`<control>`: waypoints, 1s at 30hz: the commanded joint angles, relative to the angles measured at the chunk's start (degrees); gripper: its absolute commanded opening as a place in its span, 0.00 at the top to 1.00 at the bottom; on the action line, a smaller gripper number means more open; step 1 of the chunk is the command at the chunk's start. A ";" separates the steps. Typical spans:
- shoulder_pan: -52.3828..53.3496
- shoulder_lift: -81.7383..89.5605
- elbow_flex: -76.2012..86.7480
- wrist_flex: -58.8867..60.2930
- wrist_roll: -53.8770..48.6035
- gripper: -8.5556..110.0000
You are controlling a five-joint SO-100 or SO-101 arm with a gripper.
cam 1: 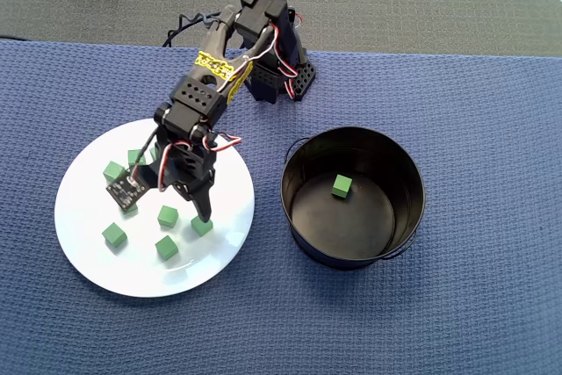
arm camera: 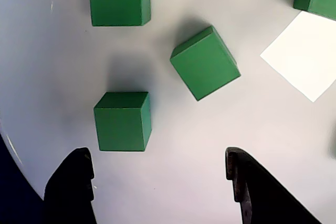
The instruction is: Pick up the green cubes from the white plate and place them in the black recipient
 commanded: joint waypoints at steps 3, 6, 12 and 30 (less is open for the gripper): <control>-2.55 -0.70 -0.88 -1.58 1.76 0.71; -3.87 -1.05 -0.62 -1.58 1.85 0.71; -5.45 -1.85 0.00 -1.49 1.85 0.71; -4.83 -8.17 -4.22 -3.16 3.25 0.71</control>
